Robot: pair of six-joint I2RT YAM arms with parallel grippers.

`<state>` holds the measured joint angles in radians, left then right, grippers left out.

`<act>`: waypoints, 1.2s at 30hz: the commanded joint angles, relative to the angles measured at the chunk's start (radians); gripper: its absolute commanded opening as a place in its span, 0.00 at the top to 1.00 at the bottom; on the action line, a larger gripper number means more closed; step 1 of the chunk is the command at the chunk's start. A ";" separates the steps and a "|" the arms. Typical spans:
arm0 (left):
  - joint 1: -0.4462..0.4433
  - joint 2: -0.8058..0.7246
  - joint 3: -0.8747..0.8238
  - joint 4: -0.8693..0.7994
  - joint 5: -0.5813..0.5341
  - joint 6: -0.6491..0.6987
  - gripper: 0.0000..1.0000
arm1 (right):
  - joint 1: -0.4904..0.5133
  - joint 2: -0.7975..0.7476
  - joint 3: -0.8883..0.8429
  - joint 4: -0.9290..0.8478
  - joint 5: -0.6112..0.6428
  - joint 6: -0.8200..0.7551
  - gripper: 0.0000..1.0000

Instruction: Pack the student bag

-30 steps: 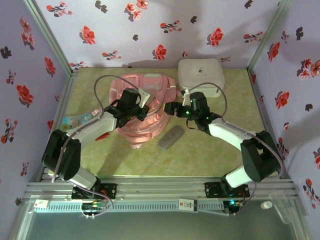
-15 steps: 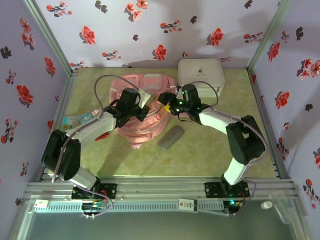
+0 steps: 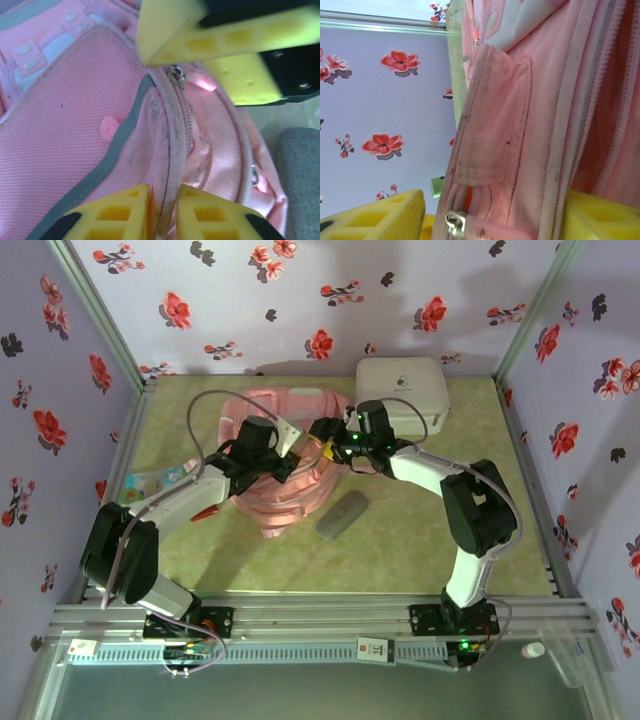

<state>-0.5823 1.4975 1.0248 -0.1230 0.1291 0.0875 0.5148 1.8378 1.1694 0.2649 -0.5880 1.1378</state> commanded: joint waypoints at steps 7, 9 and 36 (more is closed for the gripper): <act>-0.007 -0.132 -0.068 0.028 -0.007 -0.176 0.52 | 0.036 0.052 0.120 -0.114 -0.026 -0.057 0.40; -0.008 -0.143 -0.069 -0.006 -0.030 -0.292 0.48 | 0.040 0.057 0.129 -0.118 -0.028 -0.061 0.48; -0.210 0.010 -0.014 0.016 -0.265 -1.000 0.71 | 0.059 0.043 0.142 -0.057 -0.057 -0.074 0.72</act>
<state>-0.7856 1.4933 0.9859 -0.1593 -0.1051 -0.8619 0.5545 1.8965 1.2842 0.1249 -0.5968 1.0771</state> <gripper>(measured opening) 0.293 0.278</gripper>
